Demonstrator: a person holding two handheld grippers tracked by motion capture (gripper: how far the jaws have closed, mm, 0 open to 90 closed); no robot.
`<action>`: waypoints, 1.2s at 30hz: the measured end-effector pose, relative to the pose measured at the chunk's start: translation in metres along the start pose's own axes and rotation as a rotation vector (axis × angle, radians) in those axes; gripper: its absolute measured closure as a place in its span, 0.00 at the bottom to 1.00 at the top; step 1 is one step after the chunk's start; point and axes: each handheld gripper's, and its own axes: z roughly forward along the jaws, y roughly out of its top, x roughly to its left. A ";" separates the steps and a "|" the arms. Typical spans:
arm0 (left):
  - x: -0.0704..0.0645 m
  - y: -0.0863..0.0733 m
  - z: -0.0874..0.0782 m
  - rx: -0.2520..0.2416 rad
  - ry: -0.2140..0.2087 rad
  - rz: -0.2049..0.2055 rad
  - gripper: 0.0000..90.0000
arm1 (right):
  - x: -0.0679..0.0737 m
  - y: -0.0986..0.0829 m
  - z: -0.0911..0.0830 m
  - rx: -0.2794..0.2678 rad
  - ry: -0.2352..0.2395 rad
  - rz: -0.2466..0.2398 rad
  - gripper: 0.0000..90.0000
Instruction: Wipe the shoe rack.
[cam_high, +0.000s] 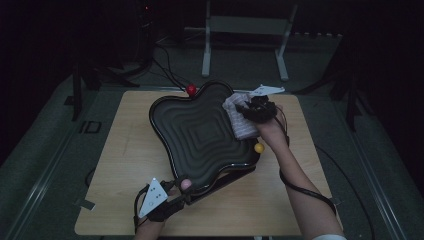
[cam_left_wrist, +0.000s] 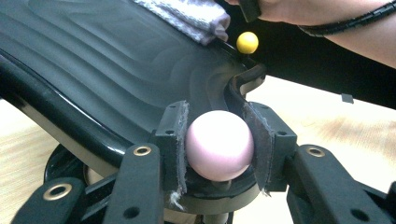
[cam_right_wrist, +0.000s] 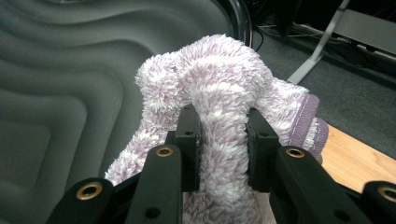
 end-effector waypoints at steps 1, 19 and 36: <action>0.000 0.000 0.000 -0.001 0.000 -0.001 0.67 | 0.000 -0.002 -0.001 0.001 0.003 -0.001 0.80; 0.000 0.001 0.000 0.003 0.001 -0.002 0.67 | 0.005 -0.034 -0.020 0.022 0.028 -0.045 0.81; 0.000 0.001 0.001 0.000 -0.002 -0.005 0.67 | 0.003 -0.057 -0.035 0.032 0.047 -0.054 0.82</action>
